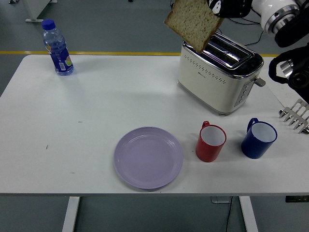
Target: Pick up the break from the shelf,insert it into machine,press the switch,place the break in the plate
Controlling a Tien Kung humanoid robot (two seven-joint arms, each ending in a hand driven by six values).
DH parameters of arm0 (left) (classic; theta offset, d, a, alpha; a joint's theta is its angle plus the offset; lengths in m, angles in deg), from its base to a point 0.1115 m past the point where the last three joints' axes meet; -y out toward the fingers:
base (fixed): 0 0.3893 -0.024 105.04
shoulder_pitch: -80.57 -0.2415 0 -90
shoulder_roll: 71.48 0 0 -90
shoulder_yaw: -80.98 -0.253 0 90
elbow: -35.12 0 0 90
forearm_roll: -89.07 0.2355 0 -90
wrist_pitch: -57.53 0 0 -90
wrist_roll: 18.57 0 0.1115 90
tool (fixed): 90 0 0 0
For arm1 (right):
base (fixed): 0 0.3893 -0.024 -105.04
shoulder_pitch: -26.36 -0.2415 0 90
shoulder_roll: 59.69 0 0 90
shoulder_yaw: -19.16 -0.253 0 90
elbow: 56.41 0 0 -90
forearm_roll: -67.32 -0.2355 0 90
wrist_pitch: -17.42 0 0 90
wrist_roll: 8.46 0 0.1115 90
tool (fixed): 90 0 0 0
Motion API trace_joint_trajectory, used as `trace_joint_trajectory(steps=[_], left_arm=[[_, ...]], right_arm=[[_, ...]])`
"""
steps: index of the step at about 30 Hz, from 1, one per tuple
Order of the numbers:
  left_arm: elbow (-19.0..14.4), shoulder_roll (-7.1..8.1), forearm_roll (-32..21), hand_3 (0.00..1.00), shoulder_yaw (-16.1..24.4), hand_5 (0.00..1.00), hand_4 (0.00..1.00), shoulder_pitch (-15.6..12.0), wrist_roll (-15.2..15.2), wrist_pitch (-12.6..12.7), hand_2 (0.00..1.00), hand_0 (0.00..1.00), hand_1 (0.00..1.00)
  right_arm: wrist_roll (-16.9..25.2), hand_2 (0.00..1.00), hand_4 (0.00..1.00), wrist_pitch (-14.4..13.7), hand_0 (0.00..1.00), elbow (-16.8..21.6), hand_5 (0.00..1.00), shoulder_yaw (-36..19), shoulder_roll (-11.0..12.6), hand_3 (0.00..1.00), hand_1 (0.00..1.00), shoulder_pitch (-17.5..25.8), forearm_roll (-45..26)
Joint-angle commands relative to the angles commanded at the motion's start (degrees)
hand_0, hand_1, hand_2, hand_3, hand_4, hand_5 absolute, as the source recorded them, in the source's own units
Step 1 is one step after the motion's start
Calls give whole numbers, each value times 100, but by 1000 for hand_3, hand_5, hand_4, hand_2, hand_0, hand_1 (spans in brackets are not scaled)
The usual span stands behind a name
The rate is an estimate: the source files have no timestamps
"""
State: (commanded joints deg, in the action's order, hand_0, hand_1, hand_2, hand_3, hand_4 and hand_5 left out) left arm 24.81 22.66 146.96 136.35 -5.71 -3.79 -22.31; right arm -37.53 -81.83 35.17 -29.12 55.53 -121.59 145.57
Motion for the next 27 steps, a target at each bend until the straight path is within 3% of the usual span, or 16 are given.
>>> trace_joint_trajectory(steps=[5, 13, 27], left_arm=[[0, -10, -9, 626, 2, 995, 341, 5, -5, -5, 602, 662, 577], [0, -16, 6, 625, 25, 998, 337, 12, -10, -8, 602, 661, 577], [0, -16, 46, 624, 54, 998, 335, 22, -6, -13, 603, 661, 577]], right_arm=[[-50, 337, 401, 126, 200, 410, 2, 320, 135, 467, 249, 341, -898], [-71, 334, 399, 146, 188, 646, 2, 816, 201, 467, 244, 722, -1811], [-45, 324, 407, 83, 165, 453, 2, 1511, -205, 462, 227, 1258, -2396]])
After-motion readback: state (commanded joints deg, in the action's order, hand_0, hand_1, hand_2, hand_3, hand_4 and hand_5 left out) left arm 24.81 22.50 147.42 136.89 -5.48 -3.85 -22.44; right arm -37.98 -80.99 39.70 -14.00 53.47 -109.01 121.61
